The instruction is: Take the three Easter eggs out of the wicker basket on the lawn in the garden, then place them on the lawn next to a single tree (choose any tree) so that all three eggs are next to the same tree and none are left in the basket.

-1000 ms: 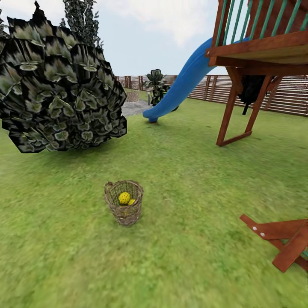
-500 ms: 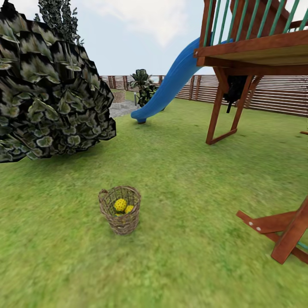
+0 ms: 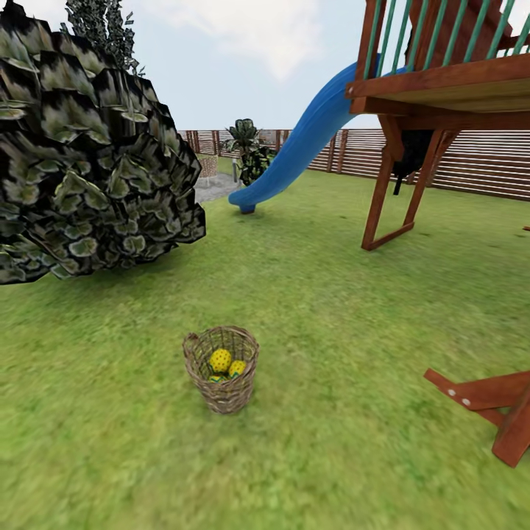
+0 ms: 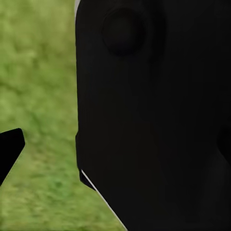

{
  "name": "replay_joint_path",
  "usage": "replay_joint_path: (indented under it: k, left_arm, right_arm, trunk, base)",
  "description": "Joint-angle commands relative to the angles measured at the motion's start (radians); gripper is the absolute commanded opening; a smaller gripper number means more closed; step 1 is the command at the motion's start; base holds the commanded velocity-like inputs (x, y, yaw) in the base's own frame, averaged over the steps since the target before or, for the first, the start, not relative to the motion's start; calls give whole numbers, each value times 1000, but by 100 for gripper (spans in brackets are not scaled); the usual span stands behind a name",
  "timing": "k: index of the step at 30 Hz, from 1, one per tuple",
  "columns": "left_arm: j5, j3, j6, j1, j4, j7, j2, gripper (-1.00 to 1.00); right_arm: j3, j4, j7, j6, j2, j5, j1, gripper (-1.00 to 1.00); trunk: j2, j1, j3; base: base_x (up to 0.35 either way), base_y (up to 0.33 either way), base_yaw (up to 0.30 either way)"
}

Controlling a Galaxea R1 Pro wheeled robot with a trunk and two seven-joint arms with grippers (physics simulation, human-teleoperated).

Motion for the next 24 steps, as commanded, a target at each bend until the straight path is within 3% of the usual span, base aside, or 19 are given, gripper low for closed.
replay_joint_path:
  k: [1,6,8,9,10,11,14,16,17,20,21,24]
  left_arm:
    - [1,7,-1,1,-7,-1,-1,100]
    - [1,13,8,-5,-48,2,-15,100]
    - [1,16,75,-46,-89,8,-7,100]
    - [0,21,176,-97,-108,9,11,100]
    - [2,47,435,-250,-154,2,76,100]
    - [2,55,470,-277,-167,0,84,100]
    - [1,98,583,-405,-264,-14,109,100]
    - [0,108,616,-473,-345,-18,108,100]
    - [0,111,643,-520,-409,-18,97,100]
    - [1,115,743,-593,-535,-22,67,100]
    - [2,116,762,-599,-559,-25,63,100]
    - [22,116,851,-618,-701,-54,16,100]
  right_arm:
    - [0,-13,1,0,-4,5,-2,100]
    - [-1,-63,3,2,-17,5,-4,100]
    - [-1,-175,3,24,-35,8,-10,100]
    - [0,-269,2,91,-48,8,-18,100]
    - [-1,-486,2,393,-78,4,-80,100]
    - [-1,-520,3,454,-82,4,-93,100]
    - [0,-703,5,750,-92,7,-177,100]
    - [2,-787,3,856,-93,10,-251,100]
    - [4,-815,1,907,-92,9,-323,100]
    - [6,-784,0,974,-65,1,-470,100]
    - [6,-770,0,981,-56,1,-488,100]
    - [11,-703,-4,994,24,7,-542,100]
  trunk:
    - [0,0,-1]
    - [0,0,-1]
    - [0,0,-1]
    - [0,0,-1]
    - [0,0,-1]
    - [0,0,-1]
    - [0,0,-1]
    - [0,0,-1]
    - [0,0,-1]
    - [0,0,-1]
    - [0,0,-1]
    - [0,0,-1]
  base:
    - [27,41,0]
    - [4,6,0]
    - [0,0,0]
    - [0,0,0]
    - [0,0,0]
    - [0,0,0]
    - [0,0,0]
    - [0,0,0]
    - [0,0,0]
    - [0,0,0]
    - [0,0,0]
    - [4,0,0]
